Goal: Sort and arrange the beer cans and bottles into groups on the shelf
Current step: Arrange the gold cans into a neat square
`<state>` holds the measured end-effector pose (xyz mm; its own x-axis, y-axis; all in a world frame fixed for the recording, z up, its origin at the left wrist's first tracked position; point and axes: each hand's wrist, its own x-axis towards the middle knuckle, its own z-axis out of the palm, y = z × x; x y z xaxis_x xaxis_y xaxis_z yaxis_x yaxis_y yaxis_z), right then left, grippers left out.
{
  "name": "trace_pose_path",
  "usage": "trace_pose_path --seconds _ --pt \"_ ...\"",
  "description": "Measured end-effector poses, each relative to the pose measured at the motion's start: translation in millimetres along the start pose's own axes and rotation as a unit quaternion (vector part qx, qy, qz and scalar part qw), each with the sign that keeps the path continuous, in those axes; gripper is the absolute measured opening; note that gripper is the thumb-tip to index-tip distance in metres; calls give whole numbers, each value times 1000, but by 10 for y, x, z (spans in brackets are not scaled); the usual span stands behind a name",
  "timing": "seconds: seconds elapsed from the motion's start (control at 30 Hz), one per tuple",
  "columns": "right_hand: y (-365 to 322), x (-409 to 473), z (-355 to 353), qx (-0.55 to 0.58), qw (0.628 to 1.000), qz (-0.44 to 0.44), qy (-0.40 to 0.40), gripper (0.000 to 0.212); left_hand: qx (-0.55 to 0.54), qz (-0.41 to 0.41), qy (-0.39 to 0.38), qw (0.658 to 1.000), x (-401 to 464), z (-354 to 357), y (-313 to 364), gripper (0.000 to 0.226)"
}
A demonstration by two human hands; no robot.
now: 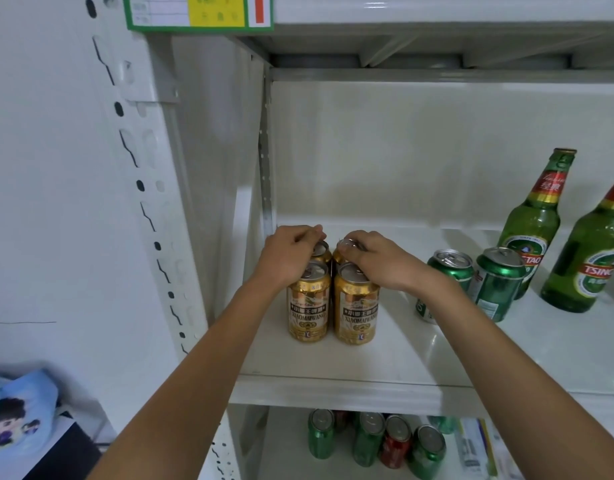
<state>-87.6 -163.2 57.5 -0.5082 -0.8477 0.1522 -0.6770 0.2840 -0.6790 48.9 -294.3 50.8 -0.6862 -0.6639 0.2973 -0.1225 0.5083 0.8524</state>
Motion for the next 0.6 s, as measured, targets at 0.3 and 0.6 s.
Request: trace_pose_path --seconds 0.3,0.6 --pt "-73 -71 7 -1 1000 -7 15 33 40 -38 19 998 -55 -19 63 40" --pt "-123 -265 138 138 984 44 104 60 -128 -123 11 984 -118 -18 94 51"
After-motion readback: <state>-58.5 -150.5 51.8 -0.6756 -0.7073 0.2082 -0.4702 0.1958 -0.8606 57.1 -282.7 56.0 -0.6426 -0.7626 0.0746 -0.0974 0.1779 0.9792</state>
